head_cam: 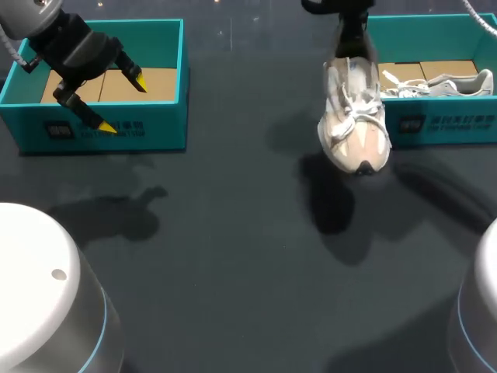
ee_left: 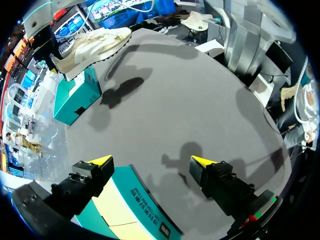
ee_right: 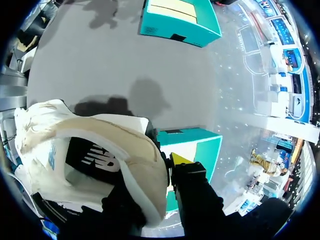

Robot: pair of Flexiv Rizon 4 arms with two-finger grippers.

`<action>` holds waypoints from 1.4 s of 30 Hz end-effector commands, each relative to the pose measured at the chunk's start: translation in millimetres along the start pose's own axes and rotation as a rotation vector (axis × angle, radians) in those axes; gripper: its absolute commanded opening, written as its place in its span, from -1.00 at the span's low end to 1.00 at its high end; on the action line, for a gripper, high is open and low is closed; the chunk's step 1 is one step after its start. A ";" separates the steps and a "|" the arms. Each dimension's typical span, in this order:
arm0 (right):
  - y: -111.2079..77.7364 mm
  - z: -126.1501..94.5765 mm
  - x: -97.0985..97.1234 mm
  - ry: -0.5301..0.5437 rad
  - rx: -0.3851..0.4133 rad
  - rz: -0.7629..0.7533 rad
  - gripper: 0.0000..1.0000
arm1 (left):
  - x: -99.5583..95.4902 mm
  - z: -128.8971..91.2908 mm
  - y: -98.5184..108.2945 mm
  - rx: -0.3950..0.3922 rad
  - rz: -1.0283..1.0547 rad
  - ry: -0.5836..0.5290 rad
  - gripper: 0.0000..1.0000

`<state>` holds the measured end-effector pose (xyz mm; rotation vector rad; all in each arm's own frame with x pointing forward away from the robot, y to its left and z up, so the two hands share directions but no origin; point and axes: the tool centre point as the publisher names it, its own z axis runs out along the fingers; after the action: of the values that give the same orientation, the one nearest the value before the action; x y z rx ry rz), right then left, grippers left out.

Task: Take the shoe out of the shoebox, open the shoe tongue, remove and reinsert the insole, then place the shoe into the shoebox

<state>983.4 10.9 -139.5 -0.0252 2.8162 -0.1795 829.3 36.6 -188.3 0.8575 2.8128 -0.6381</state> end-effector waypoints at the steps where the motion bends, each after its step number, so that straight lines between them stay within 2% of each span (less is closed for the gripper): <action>1: -40.8 -18.7 -33.6 0.006 0.008 0.017 -1.00 | -0.2 0.3 0.1 -0.001 0.001 0.002 1.00; 4: -65.8 -19.2 -58.5 -0.015 0.024 0.035 -1.00 | -0.2 0.3 0.1 -0.001 0.001 0.002 1.00; 7: -85.6 -5.6 -82.4 -0.009 0.044 0.029 -1.00 | -0.2 0.3 0.1 -0.001 0.001 0.002 1.00; 24: -85.6 -5.6 -82.4 -0.009 0.044 0.029 -1.00 | -0.2 0.3 0.1 -0.001 0.001 0.002 1.00; 29: -126.9 6.8 -115.5 -0.051 0.090 0.055 -1.00 | -0.2 0.3 0.1 -0.001 0.001 0.002 1.00; 35: -170.8 24.0 -147.9 -0.061 0.034 0.028 -1.00 | -0.2 0.3 0.1 -0.001 0.001 0.002 1.00; 42: -206.2 44.2 -177.4 -0.019 0.011 -0.070 -1.00 | -0.2 0.3 0.1 -0.001 0.001 0.002 1.00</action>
<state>1146.6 -182.5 -98.8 -0.1126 2.7576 -0.2618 829.3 36.4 -188.3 0.8580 2.8128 -0.6381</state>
